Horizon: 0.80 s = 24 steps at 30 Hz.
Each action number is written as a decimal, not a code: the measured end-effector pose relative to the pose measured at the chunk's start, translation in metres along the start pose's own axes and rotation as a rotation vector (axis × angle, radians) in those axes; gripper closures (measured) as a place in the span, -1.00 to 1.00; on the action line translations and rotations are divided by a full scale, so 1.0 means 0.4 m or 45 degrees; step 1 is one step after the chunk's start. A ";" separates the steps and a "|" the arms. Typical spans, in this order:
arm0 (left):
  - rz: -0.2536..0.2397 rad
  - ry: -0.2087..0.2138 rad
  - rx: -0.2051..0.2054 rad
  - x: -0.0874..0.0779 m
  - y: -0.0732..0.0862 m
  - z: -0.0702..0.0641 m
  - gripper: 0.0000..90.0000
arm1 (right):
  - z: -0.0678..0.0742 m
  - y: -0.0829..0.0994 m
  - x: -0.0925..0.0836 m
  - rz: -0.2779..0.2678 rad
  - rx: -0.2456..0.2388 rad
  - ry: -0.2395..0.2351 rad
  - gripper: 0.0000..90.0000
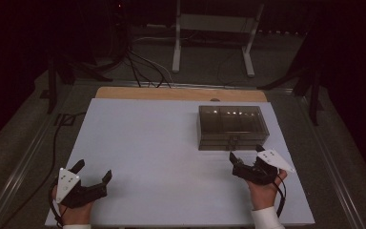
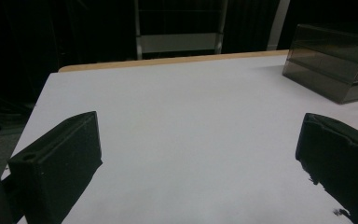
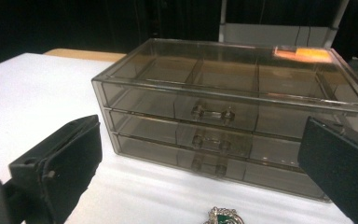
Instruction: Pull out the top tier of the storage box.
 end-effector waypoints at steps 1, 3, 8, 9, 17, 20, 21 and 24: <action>0.001 0.000 0.001 0.000 0.000 0.000 -0.97 | 0.002 0.000 0.004 0.004 0.001 0.001 -1.00; 0.000 0.002 0.001 0.000 0.000 0.000 -0.97 | 0.003 -0.001 0.010 0.007 -0.001 0.004 -1.00; 0.003 0.000 0.001 0.001 0.000 -0.001 -0.97 | 0.007 -0.003 0.022 0.001 0.021 0.010 -1.00; 0.003 0.001 0.001 0.001 0.000 -0.001 -0.97 | 0.007 -0.004 0.025 0.000 0.021 0.011 -1.00; 0.007 0.001 0.001 0.001 0.000 -0.001 -0.97 | 0.006 -0.006 0.044 0.003 0.031 0.031 -1.00; 0.005 0.000 0.001 0.001 0.000 -0.002 -0.98 | 0.005 -0.005 0.051 0.006 0.037 0.038 -1.00; 0.006 -0.001 0.001 0.001 0.000 -0.001 -0.97 | 0.005 -0.005 0.054 0.009 0.038 0.038 -1.00; 0.007 -0.002 0.000 0.002 0.001 -0.001 -0.97 | 0.004 -0.006 0.061 0.011 0.042 0.043 -1.00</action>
Point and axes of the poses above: each handheld gripper's, and its own axes: x roughly forward along the jaws, y roughly out of its underside, z roughly to its left, the point moved 2 cm from there along x, roughly forward along the jaws, and after that the axes turned 2 degrees about x, right-handed, at the moved point
